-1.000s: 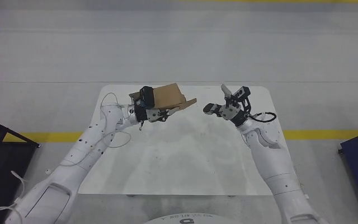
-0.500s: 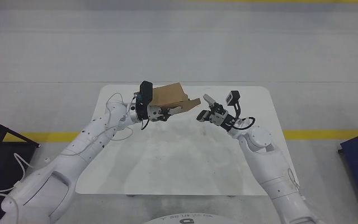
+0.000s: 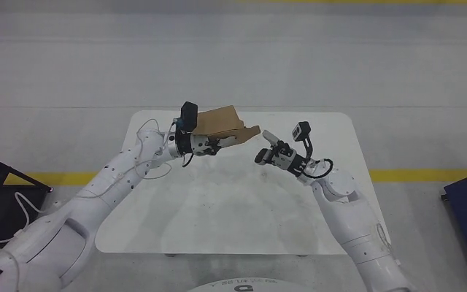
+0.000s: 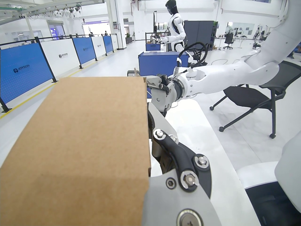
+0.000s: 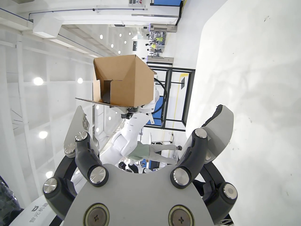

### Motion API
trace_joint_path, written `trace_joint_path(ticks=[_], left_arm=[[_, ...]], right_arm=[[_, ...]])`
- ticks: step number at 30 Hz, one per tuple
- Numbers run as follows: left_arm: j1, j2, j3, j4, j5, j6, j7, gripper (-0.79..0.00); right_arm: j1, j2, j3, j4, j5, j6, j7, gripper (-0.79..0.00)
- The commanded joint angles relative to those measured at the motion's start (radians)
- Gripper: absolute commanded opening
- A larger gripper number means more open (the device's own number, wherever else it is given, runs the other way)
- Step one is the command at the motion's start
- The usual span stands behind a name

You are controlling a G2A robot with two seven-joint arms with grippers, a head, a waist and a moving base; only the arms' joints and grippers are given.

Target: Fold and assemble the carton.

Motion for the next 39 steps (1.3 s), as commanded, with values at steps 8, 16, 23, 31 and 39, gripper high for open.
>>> trace_joint_path(ticks=[8,16,23,31,39], left_arm=[[-0.015,0.002,0.032,-0.017,0.016,0.0,0.0,-0.785],[-0.022,0.014,0.063,-0.052,0.006,0.0,0.0,-0.785],[-0.027,0.037,0.096,-0.102,0.001,0.0,0.0,-0.785],[-0.042,0.053,0.124,-0.115,-0.023,0.0,0.0,-0.785],[-0.026,0.063,0.084,-0.116,-0.073,0.0,0.0,-0.785]], right_arm=[[0.033,-0.005,-0.032,0.017,-0.013,0.031,-0.05,0.0],[0.053,-0.006,-0.061,0.03,-0.037,0.046,-0.038,0.0],[0.052,0.0,-0.067,0.032,-0.063,0.042,0.027,0.0],[0.048,0.004,-0.06,0.03,-0.044,0.026,0.038,0.0],[0.022,0.014,-0.02,0.023,-0.003,0.0,0.095,0.0]])
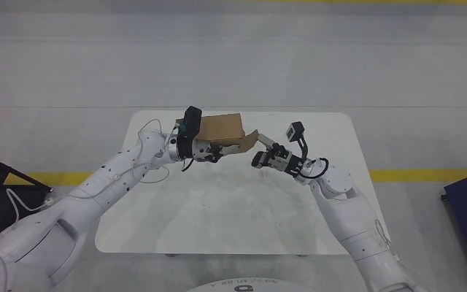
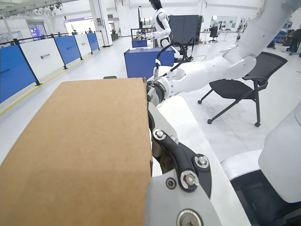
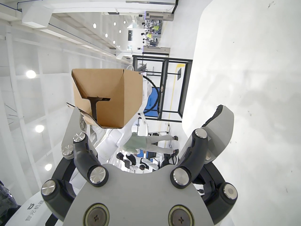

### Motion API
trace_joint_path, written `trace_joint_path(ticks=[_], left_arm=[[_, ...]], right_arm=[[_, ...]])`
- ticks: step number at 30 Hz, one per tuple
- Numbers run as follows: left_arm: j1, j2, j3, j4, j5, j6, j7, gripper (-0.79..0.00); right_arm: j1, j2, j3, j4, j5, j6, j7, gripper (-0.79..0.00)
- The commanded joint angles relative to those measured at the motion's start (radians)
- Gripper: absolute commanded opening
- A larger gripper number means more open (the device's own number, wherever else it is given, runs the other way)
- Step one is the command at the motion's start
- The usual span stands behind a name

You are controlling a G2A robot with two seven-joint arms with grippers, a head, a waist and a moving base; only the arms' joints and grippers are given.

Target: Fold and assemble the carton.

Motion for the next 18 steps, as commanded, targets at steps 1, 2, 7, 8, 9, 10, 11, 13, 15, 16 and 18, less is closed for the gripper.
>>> trace_joint_path(ticks=[1,2,7,8,9,10,11,13,15,16,18], left_arm=[[0.005,0.002,-0.009,-0.006,-0.003,0.0,0.0,-0.785],[0.008,0.002,-0.014,-0.008,-0.005,0.0,0.0,-0.785],[0.025,0.005,-0.047,-0.017,-0.03,0.0,0.0,-0.785],[0.029,0.005,-0.055,-0.016,-0.032,0.001,0.001,-0.785],[0.033,0.006,-0.062,-0.016,-0.034,0.003,0.003,-0.785],[0.037,0.007,-0.069,-0.018,-0.037,0.002,0.002,-0.785],[0.04,0.007,-0.076,-0.02,-0.037,0.002,0.002,-0.785],[0.049,0.008,-0.086,-0.027,-0.041,0.0,0.0,-0.785],[0.054,0.008,-0.088,-0.034,-0.035,0.0,0.0,-0.785],[0.056,0.007,-0.084,-0.041,-0.033,0.0,0.0,-0.785],[0.054,0.006,-0.076,-0.046,-0.032,0.0,0.0,-0.785]], right_arm=[[-0.004,0.003,0.004,-0.002,-0.005,0.002,0.017,0.0],[-0.005,0.004,0.005,-0.003,-0.011,0.003,0.021,0.0],[-0.008,0.008,0.009,-0.006,-0.022,0.012,0.02,0.0],[-0.008,0.008,0.011,-0.007,-0.016,0.01,0.018,0.0],[-0.009,0.008,0.013,-0.008,-0.004,0.007,0.019,0.0],[-0.01,0.009,0.016,-0.008,0.003,0.004,0.023,0.0],[-0.012,0.01,0.019,-0.008,0.008,0.003,0.027,0.0],[-0.013,0.011,0.023,-0.006,0.01,0.003,0.024,0.0],[-0.009,0.01,0.012,-0.009,-0.002,0.008,0.007,0.0],[-0.005,0.008,0.002,-0.011,-0.01,0.011,-0.004,0.0],[0.007,0.005,-0.017,-0.009,-0.021,0.019,-0.03,0.0]])
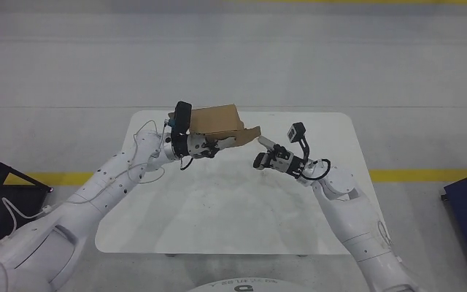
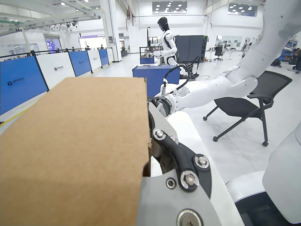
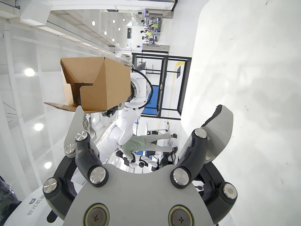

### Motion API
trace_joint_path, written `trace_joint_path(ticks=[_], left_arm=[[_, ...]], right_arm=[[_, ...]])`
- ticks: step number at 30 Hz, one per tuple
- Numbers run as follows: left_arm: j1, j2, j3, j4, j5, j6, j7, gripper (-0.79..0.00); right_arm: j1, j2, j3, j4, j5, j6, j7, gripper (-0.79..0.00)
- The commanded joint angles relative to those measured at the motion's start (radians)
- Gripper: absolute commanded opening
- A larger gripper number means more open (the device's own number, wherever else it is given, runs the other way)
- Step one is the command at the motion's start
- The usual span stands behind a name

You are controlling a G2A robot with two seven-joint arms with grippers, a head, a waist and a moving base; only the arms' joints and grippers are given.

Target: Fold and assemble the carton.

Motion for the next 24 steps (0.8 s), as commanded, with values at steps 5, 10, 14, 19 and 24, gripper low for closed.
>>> trace_joint_path(ticks=[5,10,14,19,24], left_arm=[[-0.009,-0.004,0.023,-0.002,0.001,0.0,0.0,-0.785],[-0.018,-0.01,0.041,0.008,-0.003,0.0,0.0,-0.785],[-0.026,-0.016,0.057,0.014,-0.005,0.0,0.0,-0.785],[-0.034,-0.021,0.07,0.021,-0.009,0.0,0.0,-0.785],[-0.039,-0.023,0.078,0.024,-0.012,0.0,0.0,-0.785]], right_arm=[[0.025,-0.007,-0.041,0.01,-0.018,0.008,-0.037,0.0],[0.025,-0.007,-0.05,0.012,-0.015,-0.005,-0.029,0.0],[0.028,-0.008,-0.061,0.011,-0.015,-0.006,-0.034,0.0],[0.032,-0.009,-0.07,0.013,-0.012,-0.01,-0.037,0.0],[0.038,-0.009,-0.077,0.016,-0.008,-0.009,-0.04,0.0]])
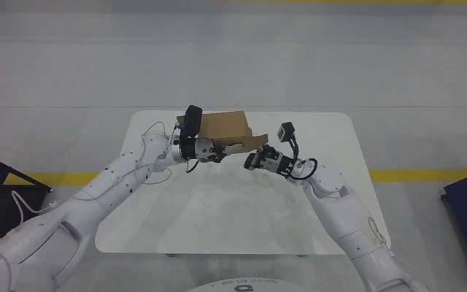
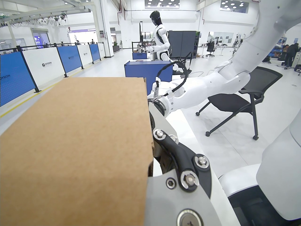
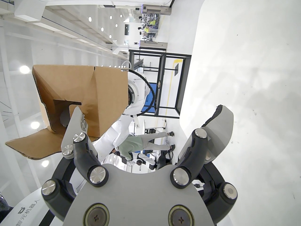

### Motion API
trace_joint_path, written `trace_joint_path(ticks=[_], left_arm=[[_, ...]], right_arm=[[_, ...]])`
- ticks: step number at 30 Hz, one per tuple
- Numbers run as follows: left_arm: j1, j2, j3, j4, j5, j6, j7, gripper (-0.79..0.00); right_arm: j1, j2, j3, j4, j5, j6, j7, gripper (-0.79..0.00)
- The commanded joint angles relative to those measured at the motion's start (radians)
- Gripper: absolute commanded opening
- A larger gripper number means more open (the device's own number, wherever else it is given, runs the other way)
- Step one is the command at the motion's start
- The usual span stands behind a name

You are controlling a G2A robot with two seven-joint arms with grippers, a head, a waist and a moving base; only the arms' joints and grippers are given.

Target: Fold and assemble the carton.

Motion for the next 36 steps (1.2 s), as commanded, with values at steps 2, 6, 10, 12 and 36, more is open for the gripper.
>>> trace_joint_path(ticks=[2,6,10,12,36], left_arm=[[-0.001,0.0,0.001,-0.001,-0.003,0.0,0.0,-0.785],[0.0,0.002,-0.002,-0.005,-0.006,0.0,0.0,-0.785],[0.008,0.007,-0.023,-0.011,-0.016,0.0,0.0,-0.785],[0.016,0.012,-0.043,-0.018,-0.022,0.0,0.0,-0.785],[0.065,-0.001,-0.119,-0.023,0.012,0.0,0.0,-0.785]], right_arm=[[0.006,-0.001,-0.007,0.003,0.0,0.006,0.002,0.0],[0.019,-0.003,-0.012,0.013,0.014,0.012,-0.01,0.0],[0.017,-0.001,0.024,0.022,0.087,-0.006,0.001,0.0],[0.009,0.002,0.047,0.024,0.127,-0.019,0.012,0.0],[-0.04,0.011,0.034,-0.03,0.064,-0.06,0.05,0.0]])
